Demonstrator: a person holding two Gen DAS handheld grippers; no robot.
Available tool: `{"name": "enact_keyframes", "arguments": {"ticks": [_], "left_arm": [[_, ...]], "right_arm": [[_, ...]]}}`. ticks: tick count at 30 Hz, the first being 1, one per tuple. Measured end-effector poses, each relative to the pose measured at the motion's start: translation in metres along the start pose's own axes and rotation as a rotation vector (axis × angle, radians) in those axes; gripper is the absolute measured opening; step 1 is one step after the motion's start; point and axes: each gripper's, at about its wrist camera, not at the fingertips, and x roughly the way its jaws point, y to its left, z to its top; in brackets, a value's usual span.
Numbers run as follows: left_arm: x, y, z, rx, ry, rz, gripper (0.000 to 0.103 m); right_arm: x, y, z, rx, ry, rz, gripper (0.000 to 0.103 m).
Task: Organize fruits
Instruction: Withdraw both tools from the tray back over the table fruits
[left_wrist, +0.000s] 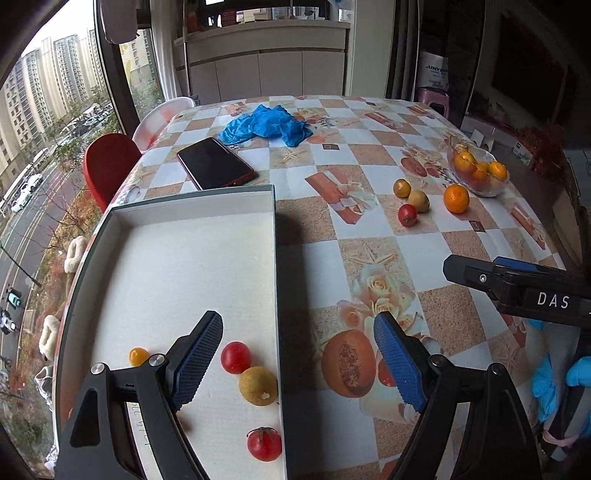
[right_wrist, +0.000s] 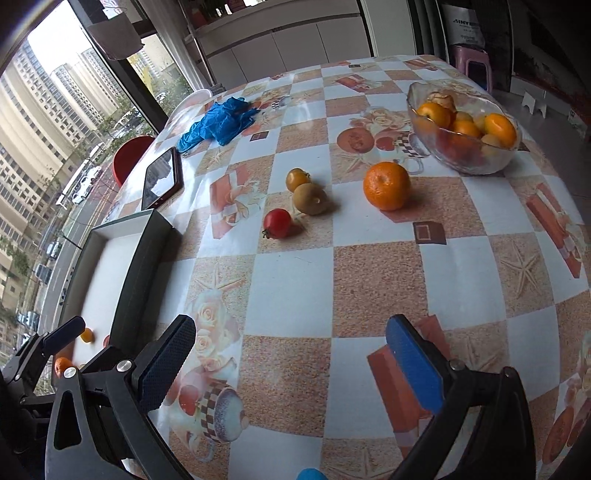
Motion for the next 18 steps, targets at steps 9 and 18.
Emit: {"name": "enact_keyframes", "arguments": {"ticks": [9, 18], "left_arm": [[0.014, -0.032, 0.025, -0.019, 0.040, -0.074, 0.085], [0.050, -0.065, 0.055, -0.004, 0.065, -0.091, 0.085]], "right_arm": [[-0.008, -0.055, -0.005, -0.004, 0.000, -0.159, 0.103], [-0.007, -0.073, -0.018, -0.113, -0.034, -0.284, 0.103]]}}
